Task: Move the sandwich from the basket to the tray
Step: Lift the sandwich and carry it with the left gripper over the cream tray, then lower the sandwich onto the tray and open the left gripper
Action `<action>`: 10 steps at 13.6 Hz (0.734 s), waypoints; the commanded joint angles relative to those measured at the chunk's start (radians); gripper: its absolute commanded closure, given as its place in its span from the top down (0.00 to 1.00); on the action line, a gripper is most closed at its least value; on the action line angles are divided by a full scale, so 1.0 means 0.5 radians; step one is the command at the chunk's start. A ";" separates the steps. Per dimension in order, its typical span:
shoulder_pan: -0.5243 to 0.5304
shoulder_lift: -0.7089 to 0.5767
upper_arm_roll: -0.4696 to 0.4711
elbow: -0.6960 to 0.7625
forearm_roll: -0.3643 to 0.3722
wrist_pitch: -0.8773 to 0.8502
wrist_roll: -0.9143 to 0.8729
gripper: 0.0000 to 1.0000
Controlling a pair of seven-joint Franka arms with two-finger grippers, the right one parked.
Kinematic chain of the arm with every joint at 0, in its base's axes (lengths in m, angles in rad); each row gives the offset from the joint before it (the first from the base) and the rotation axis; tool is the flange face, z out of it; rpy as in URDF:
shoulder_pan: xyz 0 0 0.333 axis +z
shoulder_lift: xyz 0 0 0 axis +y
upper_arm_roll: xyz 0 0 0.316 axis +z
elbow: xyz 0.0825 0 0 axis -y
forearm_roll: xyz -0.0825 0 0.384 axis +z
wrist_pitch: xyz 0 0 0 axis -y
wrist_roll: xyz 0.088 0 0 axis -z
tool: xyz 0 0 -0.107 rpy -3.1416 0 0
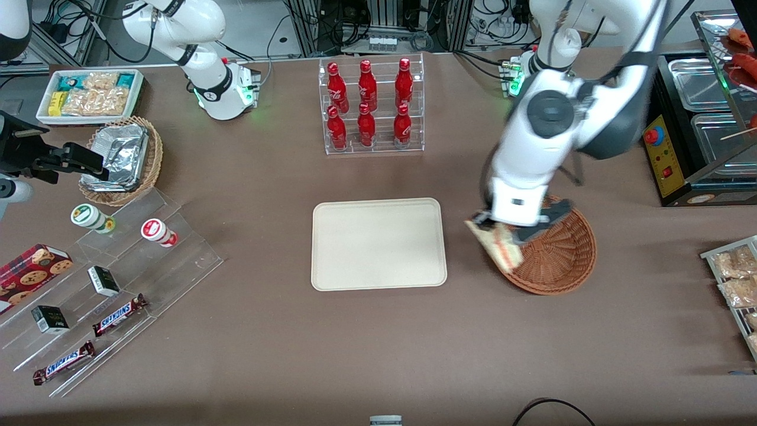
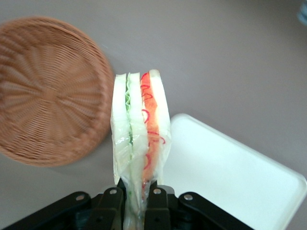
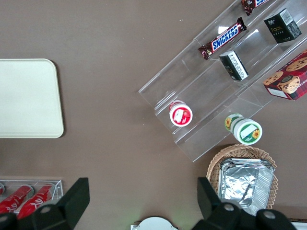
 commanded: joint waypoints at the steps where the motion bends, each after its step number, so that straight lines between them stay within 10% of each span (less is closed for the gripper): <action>1: -0.211 0.311 0.021 0.335 0.020 -0.031 0.032 0.00; 10: -0.592 0.833 0.021 0.688 0.002 0.215 0.372 0.00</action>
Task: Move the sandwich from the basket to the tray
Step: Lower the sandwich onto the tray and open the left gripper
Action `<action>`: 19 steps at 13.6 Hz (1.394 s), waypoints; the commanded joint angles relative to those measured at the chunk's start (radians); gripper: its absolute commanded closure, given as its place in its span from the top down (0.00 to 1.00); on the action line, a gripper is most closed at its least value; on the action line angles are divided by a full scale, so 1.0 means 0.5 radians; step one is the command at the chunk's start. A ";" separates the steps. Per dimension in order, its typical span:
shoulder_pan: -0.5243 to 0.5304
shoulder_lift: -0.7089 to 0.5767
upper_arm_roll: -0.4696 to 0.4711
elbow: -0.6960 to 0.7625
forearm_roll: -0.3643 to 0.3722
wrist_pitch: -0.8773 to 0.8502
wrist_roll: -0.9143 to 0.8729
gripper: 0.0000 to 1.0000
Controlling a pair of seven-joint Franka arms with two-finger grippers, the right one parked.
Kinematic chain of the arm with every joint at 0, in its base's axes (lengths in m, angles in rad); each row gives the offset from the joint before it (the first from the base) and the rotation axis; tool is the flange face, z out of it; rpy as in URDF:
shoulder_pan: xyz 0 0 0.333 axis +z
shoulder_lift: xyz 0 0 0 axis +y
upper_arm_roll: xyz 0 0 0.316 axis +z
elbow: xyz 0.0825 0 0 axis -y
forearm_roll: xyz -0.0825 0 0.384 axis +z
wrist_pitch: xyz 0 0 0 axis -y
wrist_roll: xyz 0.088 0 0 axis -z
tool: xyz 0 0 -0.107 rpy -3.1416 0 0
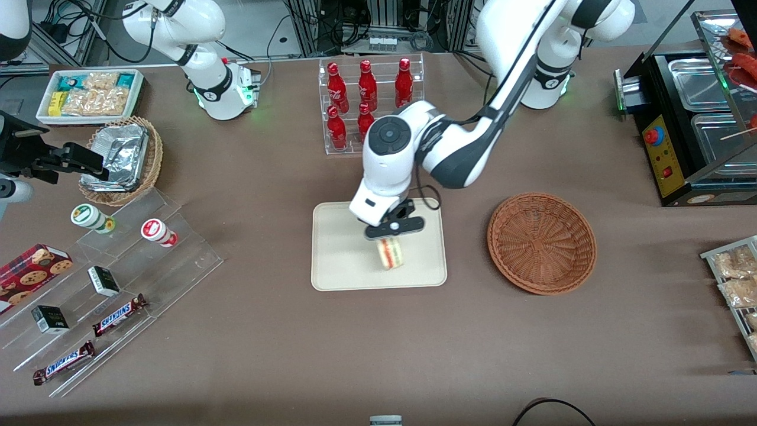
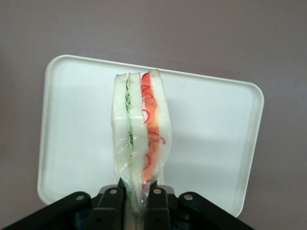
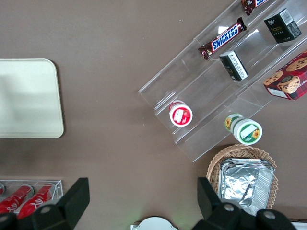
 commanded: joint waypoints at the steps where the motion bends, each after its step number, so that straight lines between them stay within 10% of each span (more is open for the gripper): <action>1: -0.071 0.107 0.024 0.072 0.008 0.022 0.134 0.00; 10: -0.148 0.310 0.024 0.063 0.008 0.077 0.297 0.04; 11: -0.148 0.313 0.024 0.063 0.002 0.077 0.278 0.31; 12: -0.148 0.310 0.024 0.063 0.002 0.077 0.278 0.97; 19: -0.060 0.025 0.043 0.069 -0.001 0.001 0.245 1.00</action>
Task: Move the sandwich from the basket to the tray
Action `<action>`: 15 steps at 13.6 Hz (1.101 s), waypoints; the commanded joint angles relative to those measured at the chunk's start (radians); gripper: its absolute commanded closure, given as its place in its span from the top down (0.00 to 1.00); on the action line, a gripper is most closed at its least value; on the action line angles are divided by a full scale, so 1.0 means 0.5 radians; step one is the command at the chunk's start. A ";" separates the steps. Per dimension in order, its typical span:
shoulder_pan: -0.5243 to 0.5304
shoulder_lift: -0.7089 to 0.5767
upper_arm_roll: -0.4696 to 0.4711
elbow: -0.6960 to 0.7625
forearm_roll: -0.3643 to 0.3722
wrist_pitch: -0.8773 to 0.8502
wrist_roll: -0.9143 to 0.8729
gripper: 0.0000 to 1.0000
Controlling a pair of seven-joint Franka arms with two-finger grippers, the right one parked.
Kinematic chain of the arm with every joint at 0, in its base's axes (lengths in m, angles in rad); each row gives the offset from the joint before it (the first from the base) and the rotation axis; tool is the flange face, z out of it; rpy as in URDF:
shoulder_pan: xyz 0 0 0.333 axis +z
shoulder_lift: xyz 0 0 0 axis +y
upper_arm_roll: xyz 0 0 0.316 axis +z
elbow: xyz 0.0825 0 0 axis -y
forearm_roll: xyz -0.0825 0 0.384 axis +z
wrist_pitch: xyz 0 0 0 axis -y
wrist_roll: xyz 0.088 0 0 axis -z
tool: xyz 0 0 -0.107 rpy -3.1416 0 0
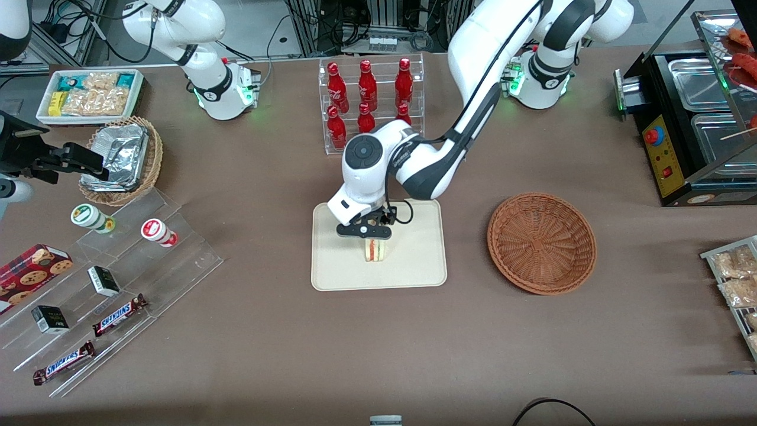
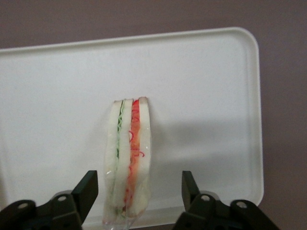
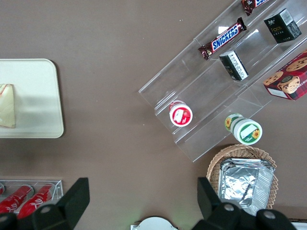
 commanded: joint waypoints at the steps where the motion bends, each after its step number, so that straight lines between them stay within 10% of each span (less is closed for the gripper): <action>1: 0.071 -0.229 0.014 -0.038 -0.001 -0.112 -0.051 1.00; 7: 0.485 -0.768 0.017 -0.163 0.033 -0.612 -0.128 1.00; 15: 1.022 -1.383 0.017 -0.498 0.027 -0.992 0.629 1.00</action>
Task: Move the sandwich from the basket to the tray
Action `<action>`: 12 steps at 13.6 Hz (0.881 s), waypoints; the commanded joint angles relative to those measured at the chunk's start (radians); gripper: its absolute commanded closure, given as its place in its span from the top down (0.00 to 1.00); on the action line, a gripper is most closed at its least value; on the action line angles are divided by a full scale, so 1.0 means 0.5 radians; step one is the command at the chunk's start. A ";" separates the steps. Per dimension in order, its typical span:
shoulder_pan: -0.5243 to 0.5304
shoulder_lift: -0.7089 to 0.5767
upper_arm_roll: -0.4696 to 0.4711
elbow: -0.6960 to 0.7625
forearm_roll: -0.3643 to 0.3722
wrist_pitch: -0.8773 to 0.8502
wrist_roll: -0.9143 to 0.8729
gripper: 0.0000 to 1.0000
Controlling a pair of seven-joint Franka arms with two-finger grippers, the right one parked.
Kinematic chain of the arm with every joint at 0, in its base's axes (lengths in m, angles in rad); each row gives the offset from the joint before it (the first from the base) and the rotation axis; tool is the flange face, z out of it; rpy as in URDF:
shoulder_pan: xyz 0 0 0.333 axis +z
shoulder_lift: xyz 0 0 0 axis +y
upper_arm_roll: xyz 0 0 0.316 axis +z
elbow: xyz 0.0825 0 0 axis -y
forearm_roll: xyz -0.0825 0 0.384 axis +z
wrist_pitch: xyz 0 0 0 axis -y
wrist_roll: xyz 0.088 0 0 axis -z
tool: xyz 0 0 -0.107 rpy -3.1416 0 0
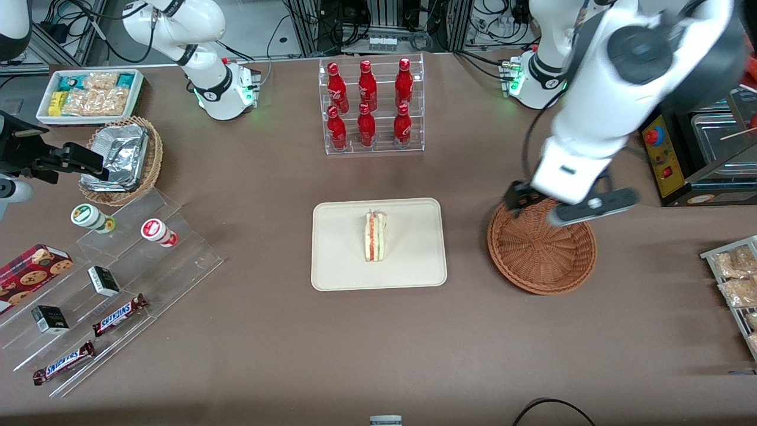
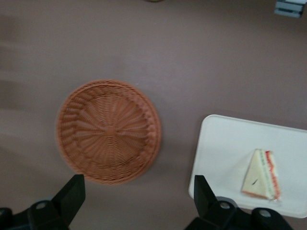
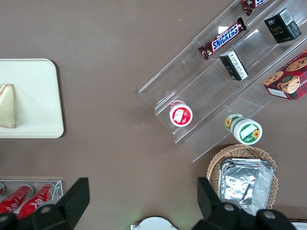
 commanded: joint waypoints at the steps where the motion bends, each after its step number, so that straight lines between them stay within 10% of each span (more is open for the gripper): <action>1: 0.147 -0.174 -0.028 -0.090 0.006 -0.127 0.245 1.00; 12: 0.709 -0.214 -0.037 0.008 -0.230 -0.345 1.258 1.00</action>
